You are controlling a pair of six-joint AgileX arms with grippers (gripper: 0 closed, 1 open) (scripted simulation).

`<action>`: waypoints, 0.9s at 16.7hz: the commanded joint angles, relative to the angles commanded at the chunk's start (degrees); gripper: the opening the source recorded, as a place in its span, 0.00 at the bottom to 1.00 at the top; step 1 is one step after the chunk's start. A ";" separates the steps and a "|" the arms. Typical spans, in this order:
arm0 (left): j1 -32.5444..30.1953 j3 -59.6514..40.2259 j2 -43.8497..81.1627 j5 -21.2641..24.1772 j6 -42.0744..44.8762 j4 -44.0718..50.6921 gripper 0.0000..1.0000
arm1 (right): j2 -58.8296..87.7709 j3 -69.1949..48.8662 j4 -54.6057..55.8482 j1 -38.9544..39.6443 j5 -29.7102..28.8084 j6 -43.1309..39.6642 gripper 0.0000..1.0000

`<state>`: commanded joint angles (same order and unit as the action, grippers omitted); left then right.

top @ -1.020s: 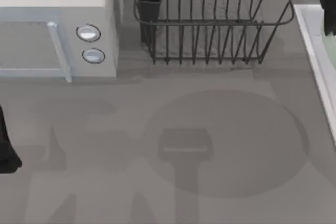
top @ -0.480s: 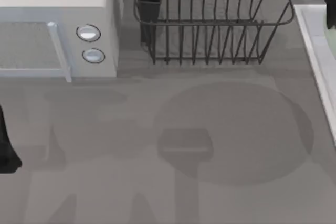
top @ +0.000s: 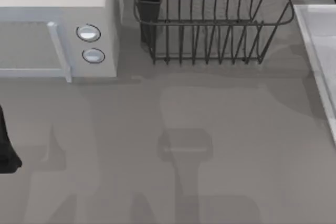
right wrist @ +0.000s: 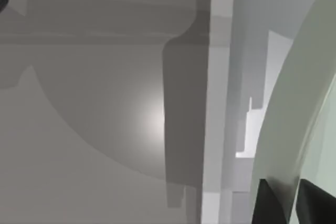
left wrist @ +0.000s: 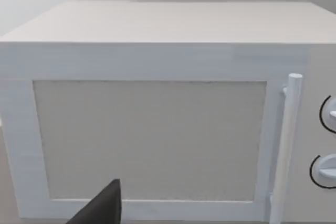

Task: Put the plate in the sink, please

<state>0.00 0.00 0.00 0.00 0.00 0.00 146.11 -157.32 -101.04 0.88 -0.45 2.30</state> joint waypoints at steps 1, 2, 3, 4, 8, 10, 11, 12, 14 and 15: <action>0.00 0.00 0.00 0.00 0.00 0.00 1.00 | 3.03 -2.84 0.10 -1.70 -0.02 -1.69 0.00; 0.00 0.00 0.00 0.00 0.00 0.00 1.00 | 5.43 -5.17 0.20 -3.15 -0.04 -3.14 0.00; 0.00 0.00 0.00 0.00 0.00 0.00 1.00 | 7.24 -6.94 0.29 -4.32 -0.06 -4.30 0.00; 0.00 0.00 0.00 0.00 0.00 0.00 1.00 | 8.46 -8.13 0.34 -5.14 -0.07 -5.12 0.00; 0.00 0.00 0.00 0.00 0.00 0.00 1.00 | 9.10 -8.76 0.37 -5.59 -0.08 -5.56 0.00; 0.00 0.00 0.00 0.00 0.00 0.00 1.00 | 9.10 -8.76 0.37 -5.59 -0.08 -5.56 0.08; 0.00 0.00 0.00 0.00 0.00 0.00 1.00 | 9.10 -8.76 0.37 -5.59 -0.08 -5.56 0.15; 0.00 0.00 0.00 0.00 0.00 0.00 1.00 | 9.10 -8.76 0.37 -5.59 -0.08 -5.56 0.23; 0.00 0.00 0.00 0.00 0.00 0.00 1.00 | 9.10 -8.76 0.37 -5.59 -0.08 -5.56 0.38; 0.00 0.00 0.00 0.00 0.00 0.00 1.00 | 9.10 -8.76 0.37 -5.59 -0.08 -5.56 0.45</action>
<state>0.00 0.00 0.00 0.00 0.00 0.00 155.22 -166.08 -100.67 -4.71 -0.53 -3.27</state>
